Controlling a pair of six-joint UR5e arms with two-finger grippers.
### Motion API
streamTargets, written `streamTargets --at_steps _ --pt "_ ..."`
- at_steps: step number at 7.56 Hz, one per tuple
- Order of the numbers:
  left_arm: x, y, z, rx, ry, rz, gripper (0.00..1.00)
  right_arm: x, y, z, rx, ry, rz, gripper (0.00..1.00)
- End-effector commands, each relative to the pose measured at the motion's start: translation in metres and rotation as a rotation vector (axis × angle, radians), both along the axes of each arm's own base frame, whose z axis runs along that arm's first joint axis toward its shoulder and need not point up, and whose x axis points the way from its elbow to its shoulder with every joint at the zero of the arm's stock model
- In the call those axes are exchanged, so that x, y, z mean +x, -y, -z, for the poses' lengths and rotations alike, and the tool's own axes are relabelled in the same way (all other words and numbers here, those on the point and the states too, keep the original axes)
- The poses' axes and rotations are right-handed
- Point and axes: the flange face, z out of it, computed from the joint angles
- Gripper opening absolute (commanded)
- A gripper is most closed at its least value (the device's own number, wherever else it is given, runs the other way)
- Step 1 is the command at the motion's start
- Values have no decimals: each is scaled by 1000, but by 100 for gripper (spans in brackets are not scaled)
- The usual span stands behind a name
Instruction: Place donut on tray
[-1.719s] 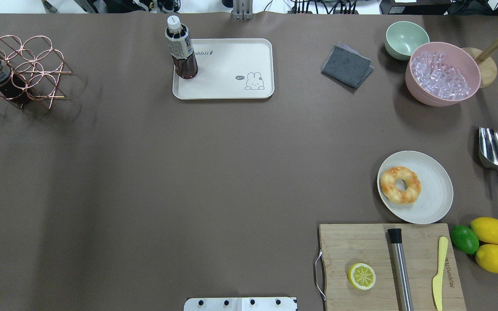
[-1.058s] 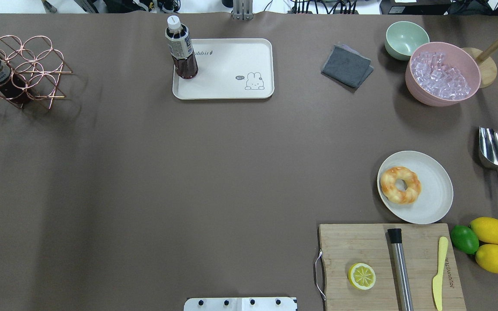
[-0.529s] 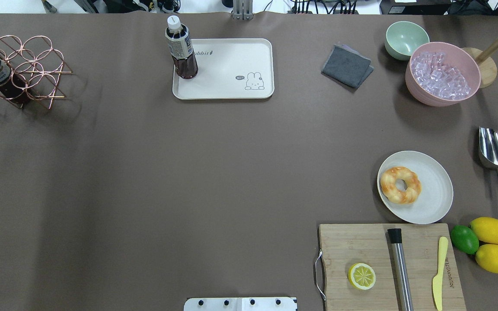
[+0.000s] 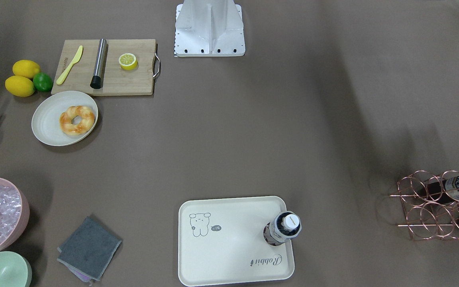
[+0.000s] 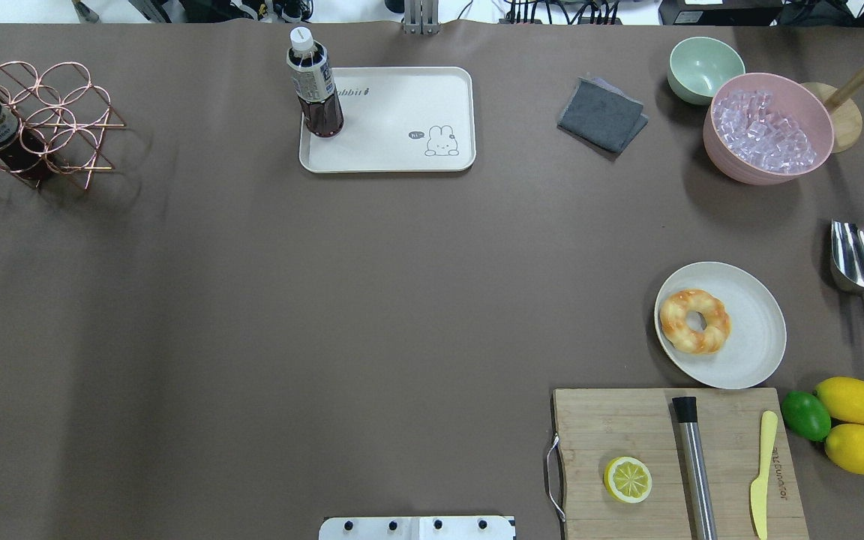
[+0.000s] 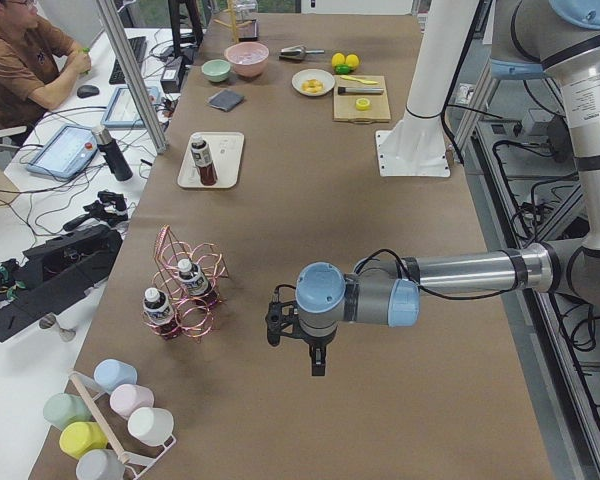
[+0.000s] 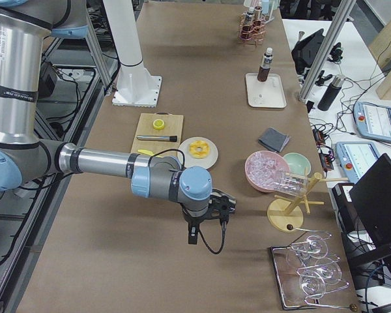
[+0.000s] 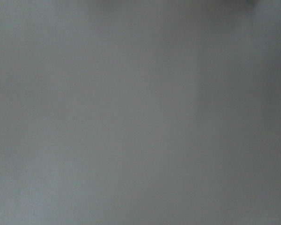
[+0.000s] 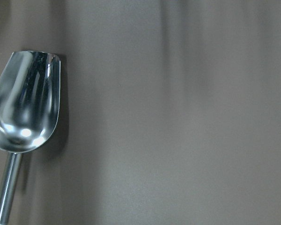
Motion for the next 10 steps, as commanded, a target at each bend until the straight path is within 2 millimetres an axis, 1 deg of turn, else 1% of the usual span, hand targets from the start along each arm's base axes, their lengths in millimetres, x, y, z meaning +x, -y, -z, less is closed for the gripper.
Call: streamTargets --at_steps 1,2,3,5,7,10 --pt "0 0 -1 -2 1 -2 98 0 1 2 3 1 -1 100" --pt "0 -1 0 -1 1 -2 98 0 1 1 2 1 -1 100" --pt "0 -2 -4 -9 1 -1 98 0 3 2 5 1 0 100" --pt "0 3 1 2 -1 0 98 -1 4 4 4 7 -2 100" --pt "1 0 3 -23 -14 -1 98 -3 4 4 4 8 3 100" --pt "3 3 8 -48 -44 -2 98 -4 4 5 4 17 2 100"
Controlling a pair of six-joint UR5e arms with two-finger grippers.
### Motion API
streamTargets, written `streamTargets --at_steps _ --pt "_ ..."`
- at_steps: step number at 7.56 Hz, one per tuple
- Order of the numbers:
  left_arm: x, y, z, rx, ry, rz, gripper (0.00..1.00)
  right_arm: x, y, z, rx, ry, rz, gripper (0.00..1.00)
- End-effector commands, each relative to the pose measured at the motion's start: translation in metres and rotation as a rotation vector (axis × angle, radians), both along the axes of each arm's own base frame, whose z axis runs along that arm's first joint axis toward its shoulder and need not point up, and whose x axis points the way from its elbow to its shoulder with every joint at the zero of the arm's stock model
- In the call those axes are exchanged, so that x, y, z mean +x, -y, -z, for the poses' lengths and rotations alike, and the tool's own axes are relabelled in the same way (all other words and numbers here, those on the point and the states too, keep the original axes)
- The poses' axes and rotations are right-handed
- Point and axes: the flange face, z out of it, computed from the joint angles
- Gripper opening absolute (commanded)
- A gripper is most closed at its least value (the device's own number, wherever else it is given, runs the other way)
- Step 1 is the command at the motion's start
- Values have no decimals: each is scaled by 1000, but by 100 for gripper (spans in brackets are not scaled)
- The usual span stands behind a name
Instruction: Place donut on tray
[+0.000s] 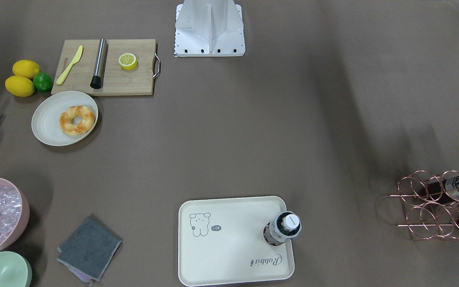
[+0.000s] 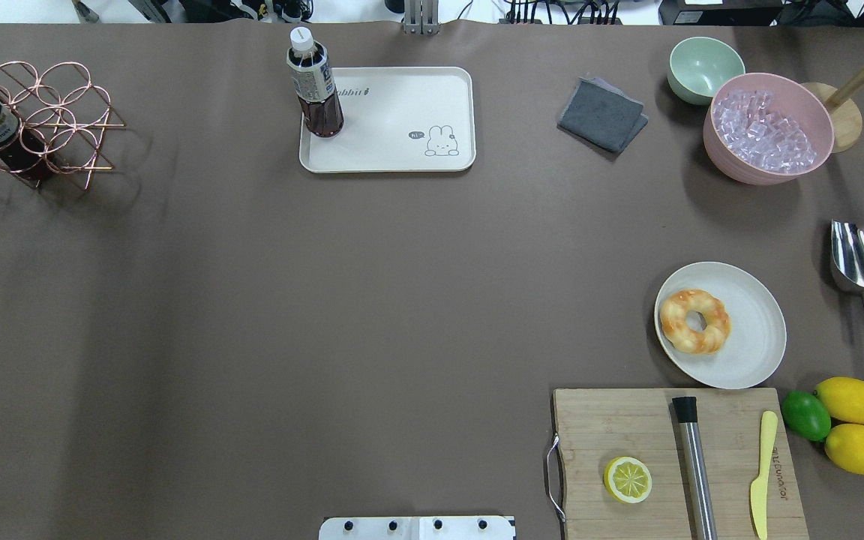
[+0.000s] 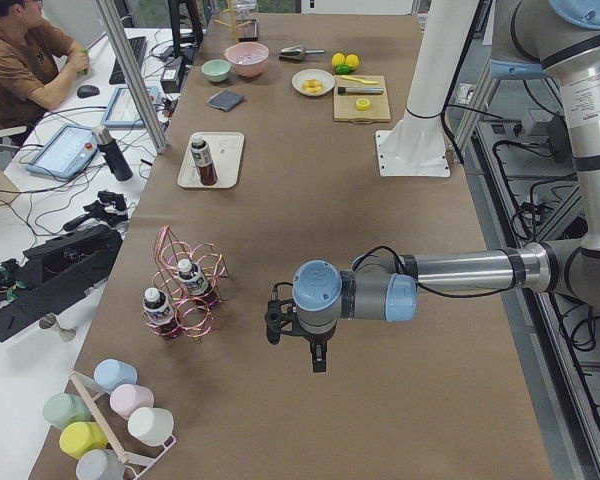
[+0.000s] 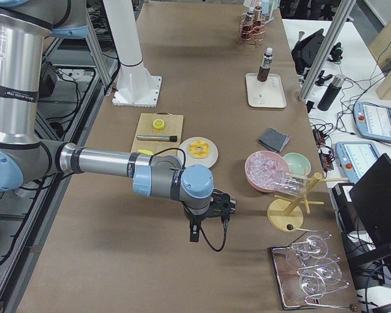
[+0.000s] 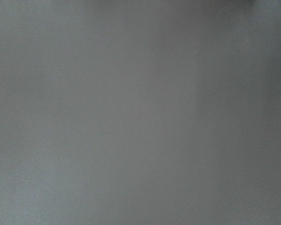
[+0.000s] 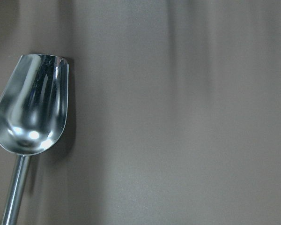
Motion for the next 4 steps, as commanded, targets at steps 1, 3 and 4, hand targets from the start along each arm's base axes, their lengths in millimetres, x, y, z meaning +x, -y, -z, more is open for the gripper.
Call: streamTargets --at_steps 1,3,4 --pt "1 -1 1 -12 -20 -1 98 -1 0 0 1 6 0 100" --pt "2 -1 1 -8 -22 -5 98 -1 0 3 4 6 0 100" --pt "3 -5 -4 -22 -20 -9 98 -1 0 3 6 6 1 100"
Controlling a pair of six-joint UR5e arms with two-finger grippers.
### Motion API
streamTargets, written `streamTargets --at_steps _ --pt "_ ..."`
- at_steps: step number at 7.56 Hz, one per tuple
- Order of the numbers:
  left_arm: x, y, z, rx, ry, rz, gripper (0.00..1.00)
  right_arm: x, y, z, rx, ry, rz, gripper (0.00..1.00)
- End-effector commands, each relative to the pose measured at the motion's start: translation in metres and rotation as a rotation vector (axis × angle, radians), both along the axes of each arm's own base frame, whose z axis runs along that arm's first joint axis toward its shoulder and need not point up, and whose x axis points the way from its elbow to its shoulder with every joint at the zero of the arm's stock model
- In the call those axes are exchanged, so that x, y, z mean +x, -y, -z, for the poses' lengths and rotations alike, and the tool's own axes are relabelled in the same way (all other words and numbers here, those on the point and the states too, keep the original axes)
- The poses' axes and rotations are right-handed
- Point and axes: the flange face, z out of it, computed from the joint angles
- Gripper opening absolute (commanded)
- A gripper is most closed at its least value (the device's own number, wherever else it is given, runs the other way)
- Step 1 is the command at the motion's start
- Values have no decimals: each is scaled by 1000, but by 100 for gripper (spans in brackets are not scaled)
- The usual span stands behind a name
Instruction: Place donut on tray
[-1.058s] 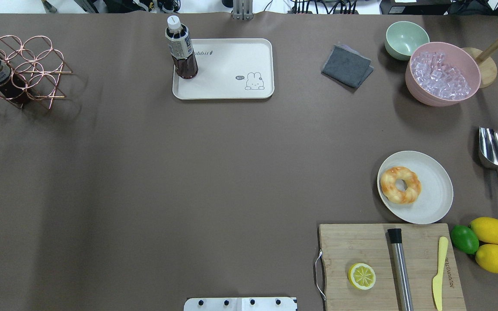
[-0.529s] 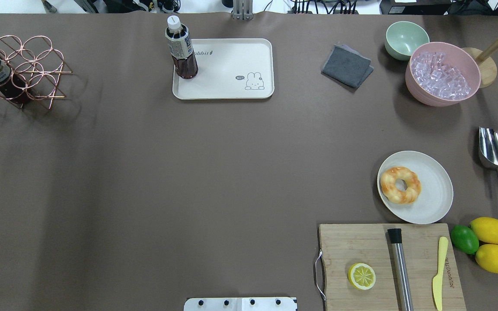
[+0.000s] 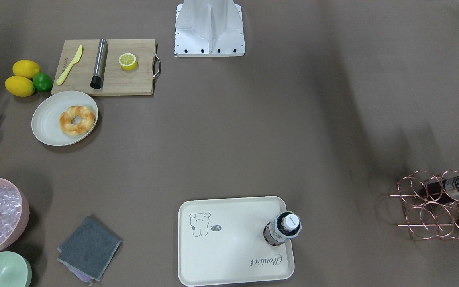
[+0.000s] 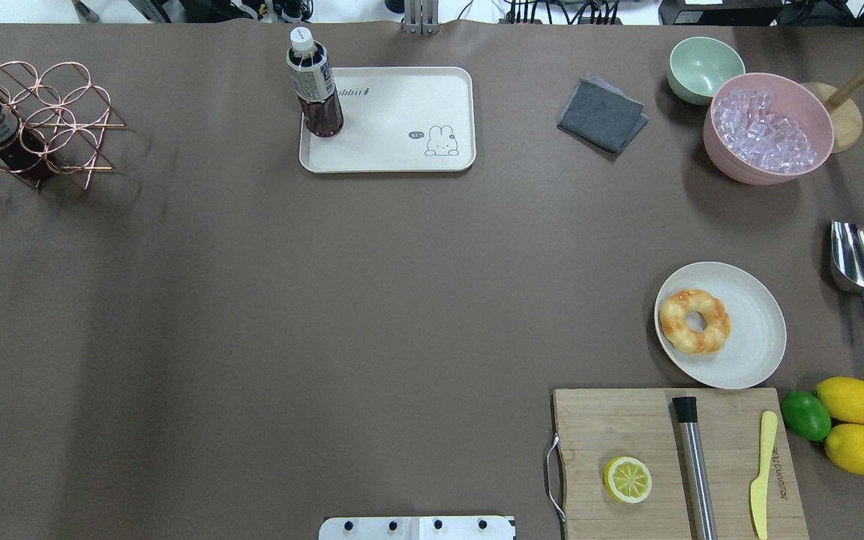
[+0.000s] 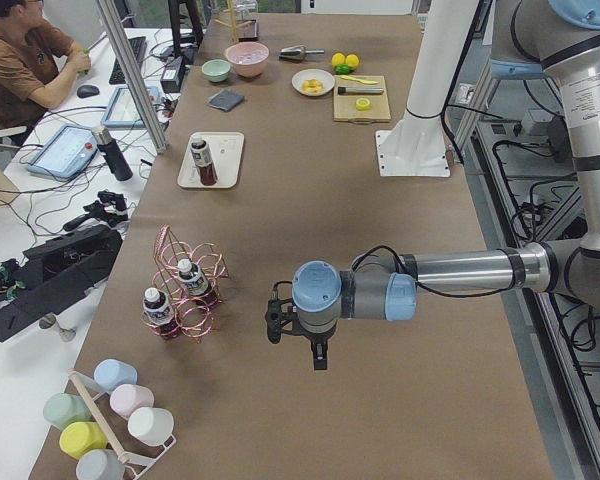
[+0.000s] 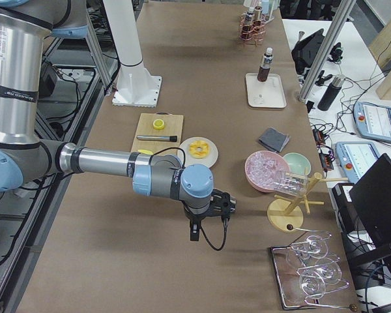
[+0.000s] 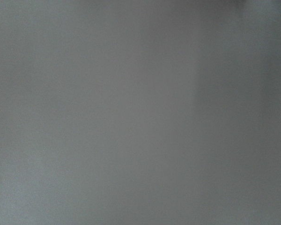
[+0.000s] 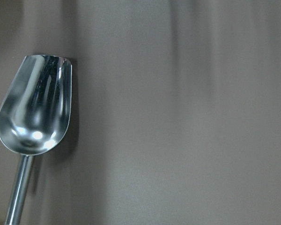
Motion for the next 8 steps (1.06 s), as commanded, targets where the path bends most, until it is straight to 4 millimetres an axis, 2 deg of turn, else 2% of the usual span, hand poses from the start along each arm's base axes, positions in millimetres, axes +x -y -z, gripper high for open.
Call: streamTargets --at_steps 1,8 --pt "3 -5 -7 -22 3 -9 98 0 -1 -1 0 2 1 100" --pt "2 -6 -13 -47 4 -8 98 0 -3 -1 -2 0 1 100"
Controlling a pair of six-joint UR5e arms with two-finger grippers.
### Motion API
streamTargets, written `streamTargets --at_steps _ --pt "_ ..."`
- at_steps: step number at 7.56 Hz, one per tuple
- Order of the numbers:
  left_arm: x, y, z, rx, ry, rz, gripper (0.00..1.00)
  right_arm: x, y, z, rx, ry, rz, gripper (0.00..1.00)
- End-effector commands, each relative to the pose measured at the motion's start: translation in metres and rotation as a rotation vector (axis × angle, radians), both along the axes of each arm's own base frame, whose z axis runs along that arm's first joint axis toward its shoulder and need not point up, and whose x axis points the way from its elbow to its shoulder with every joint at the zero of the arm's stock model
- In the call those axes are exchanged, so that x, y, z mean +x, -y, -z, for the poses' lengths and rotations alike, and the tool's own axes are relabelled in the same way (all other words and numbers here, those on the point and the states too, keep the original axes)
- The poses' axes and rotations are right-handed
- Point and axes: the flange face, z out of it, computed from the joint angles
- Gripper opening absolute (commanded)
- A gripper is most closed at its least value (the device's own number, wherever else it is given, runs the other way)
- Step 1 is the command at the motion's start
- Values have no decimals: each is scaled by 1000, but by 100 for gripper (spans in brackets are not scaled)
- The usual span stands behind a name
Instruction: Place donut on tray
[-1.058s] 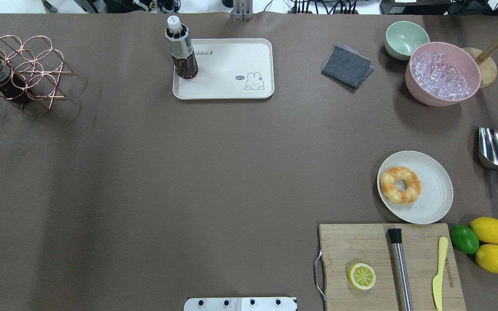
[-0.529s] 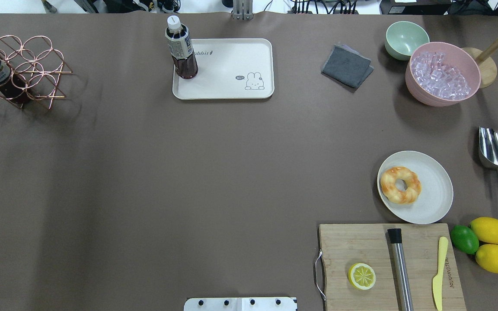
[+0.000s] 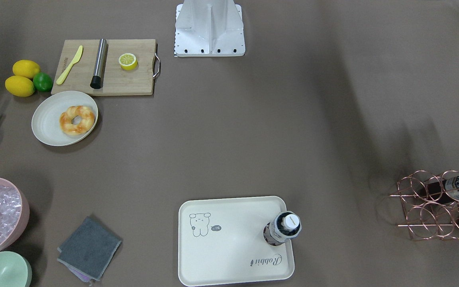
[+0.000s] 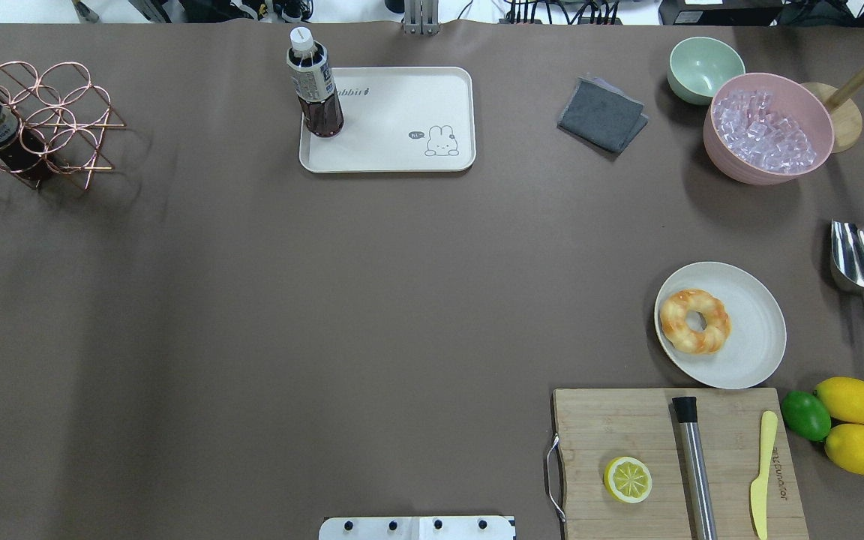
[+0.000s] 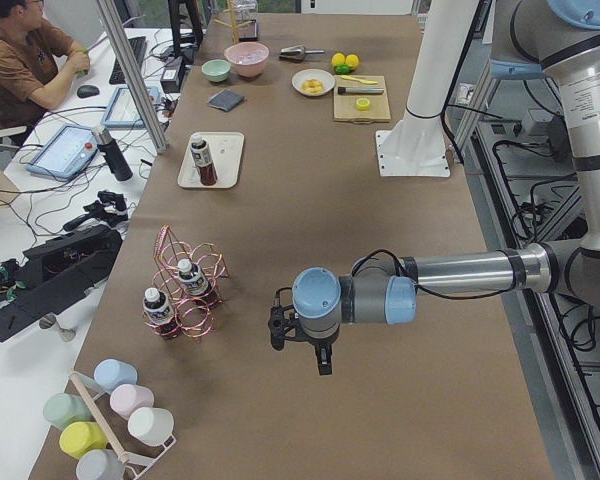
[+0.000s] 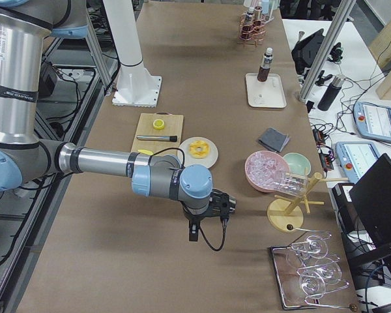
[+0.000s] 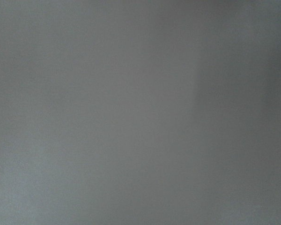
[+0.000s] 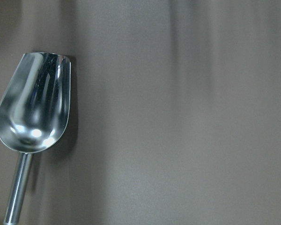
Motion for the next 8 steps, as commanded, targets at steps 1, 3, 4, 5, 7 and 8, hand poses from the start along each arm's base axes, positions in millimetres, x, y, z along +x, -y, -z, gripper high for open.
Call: streamTargets --at_steps 1,3,4,5,7,8 --pt "0 -2 -1 -3 -1 1 98 0 1 1 3 -1 1 100" --pt "0 -2 -2 -3 -1 -1 98 0 2 6 12 5 -1 100" --pt "0 -2 -2 -2 -1 -2 98 -3 2 10 14 41 -4 100" --pt "0 -1 -4 -5 2 -2 98 -8 4 13 7 58 -9 100" --pt "0 -4 -7 -11 4 -3 98 -52 19 47 -54 53 -25 100" --pt "0 -5 -8 -14 5 -3 98 -74 22 71 -73 59 -32 100"
